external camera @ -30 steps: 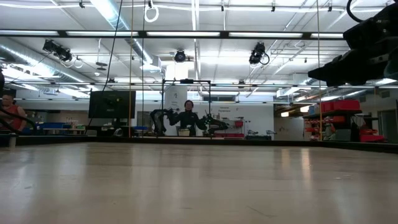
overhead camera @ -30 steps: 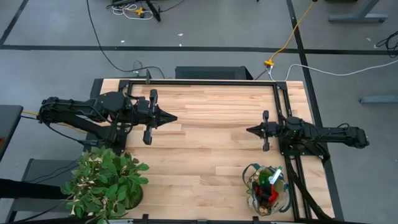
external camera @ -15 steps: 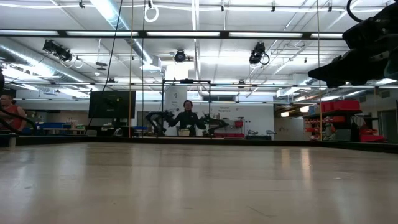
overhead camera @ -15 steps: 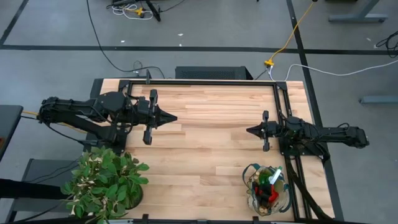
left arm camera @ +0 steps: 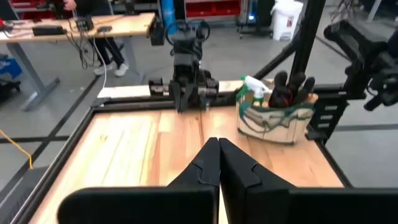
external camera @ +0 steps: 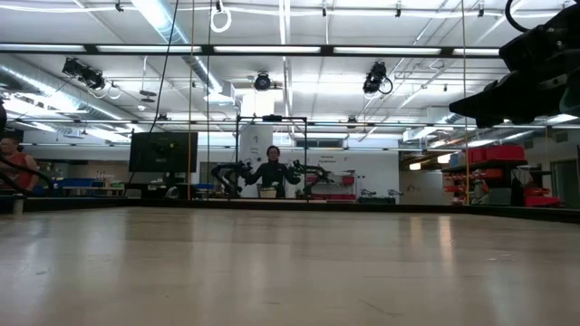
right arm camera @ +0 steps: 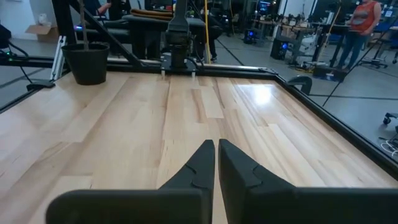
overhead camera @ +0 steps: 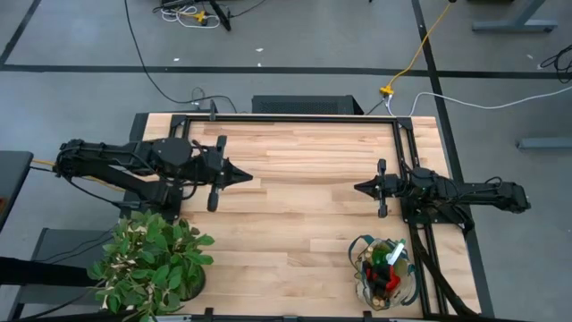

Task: Pick & Place Garden tools in Gardening bag
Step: Return to Home Position

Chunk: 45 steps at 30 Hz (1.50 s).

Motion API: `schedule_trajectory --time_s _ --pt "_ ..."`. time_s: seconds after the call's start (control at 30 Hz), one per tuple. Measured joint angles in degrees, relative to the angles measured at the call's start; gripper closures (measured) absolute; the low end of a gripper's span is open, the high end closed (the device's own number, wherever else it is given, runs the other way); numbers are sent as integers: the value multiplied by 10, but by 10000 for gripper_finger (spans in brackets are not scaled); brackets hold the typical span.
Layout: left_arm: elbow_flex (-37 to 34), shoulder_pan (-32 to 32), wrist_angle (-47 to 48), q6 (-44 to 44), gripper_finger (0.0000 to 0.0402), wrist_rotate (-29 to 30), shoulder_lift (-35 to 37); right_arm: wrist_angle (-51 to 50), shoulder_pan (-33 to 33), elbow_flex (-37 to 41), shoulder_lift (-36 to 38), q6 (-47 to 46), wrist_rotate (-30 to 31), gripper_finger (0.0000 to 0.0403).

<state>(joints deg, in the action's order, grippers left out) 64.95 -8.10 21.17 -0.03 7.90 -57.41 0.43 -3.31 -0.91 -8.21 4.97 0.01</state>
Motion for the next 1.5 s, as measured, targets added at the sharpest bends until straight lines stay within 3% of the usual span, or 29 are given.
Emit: schedule_trajectory --time_s 0.57,0.77,1.3,1.5 --pt "-1 0 41 4 399 -2 0 0 0 0 0 0 0 378" --pt "-33 5 22 12 399 -2 2 0 0 0 0 0 0 378" --pt "-197 9 -86 21 399 -8 2 0 0 0 0 0 0 378" --pt "-265 9 -115 -8 399 -4 37 0 0 0 0 0 0 378"
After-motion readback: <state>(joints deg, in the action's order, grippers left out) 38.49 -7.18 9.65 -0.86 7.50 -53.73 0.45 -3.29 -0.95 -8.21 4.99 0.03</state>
